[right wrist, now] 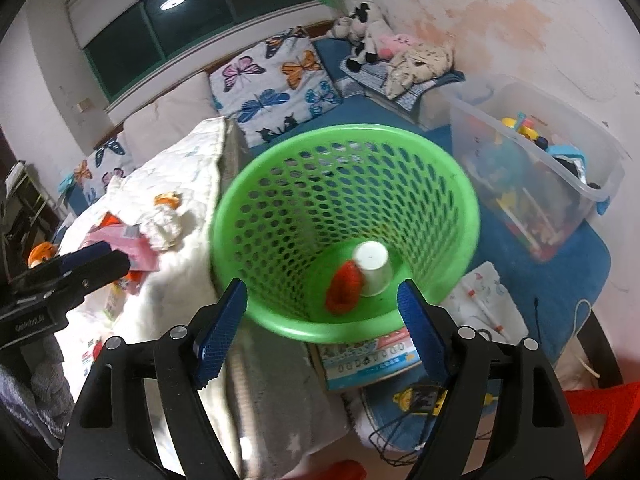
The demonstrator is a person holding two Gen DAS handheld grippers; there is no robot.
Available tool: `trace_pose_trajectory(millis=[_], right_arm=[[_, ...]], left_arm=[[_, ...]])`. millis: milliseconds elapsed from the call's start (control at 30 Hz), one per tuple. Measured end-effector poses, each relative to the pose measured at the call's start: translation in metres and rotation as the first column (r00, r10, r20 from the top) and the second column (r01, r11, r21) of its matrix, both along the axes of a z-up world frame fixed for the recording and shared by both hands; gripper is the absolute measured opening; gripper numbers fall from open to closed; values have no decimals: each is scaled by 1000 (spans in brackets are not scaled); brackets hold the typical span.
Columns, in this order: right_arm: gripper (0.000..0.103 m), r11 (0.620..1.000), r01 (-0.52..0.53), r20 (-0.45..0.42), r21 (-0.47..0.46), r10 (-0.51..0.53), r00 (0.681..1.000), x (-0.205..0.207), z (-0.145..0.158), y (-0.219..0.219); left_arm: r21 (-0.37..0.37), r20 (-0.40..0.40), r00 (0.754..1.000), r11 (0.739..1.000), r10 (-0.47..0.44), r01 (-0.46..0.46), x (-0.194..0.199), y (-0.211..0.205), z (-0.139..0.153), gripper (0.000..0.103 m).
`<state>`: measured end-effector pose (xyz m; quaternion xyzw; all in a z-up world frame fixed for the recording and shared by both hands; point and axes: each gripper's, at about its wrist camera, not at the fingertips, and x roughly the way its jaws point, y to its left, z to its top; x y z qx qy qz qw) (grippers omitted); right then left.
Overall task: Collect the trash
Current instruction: 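Grasp the strawberry yogurt tub with the right tool while the left tool grasps the clear tray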
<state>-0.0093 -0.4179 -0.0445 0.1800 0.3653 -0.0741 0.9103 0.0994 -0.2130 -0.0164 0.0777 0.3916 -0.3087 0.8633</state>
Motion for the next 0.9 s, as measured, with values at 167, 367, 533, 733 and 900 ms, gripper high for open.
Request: trace_pose_trajectory(millis=[167,367,533,733,900], right_arm=[[82,998,-57,5,-3,57,998,1,5,30],[83,988,-155,7,-23,155,988,3,9,76],[86,962,-270,2,-34,270,963,9,9,120],[89,905,-424,-18,-31,424,906,17,-1,177],[92,848,-527,-41,-49,526,850,21,-11,217]], left_arm=[[-2,26,996,997,83,-83,-10,53,4,69],[-28,14,976,976,217,-216,-12,120,4,69],[-42,12,951,951,308,-307,-14,167,3,69],[-43,-8,922,921,386,-386,-20,210,-6,69],[-41,-31,905,905,423,-424,-22,236,-16,72]])
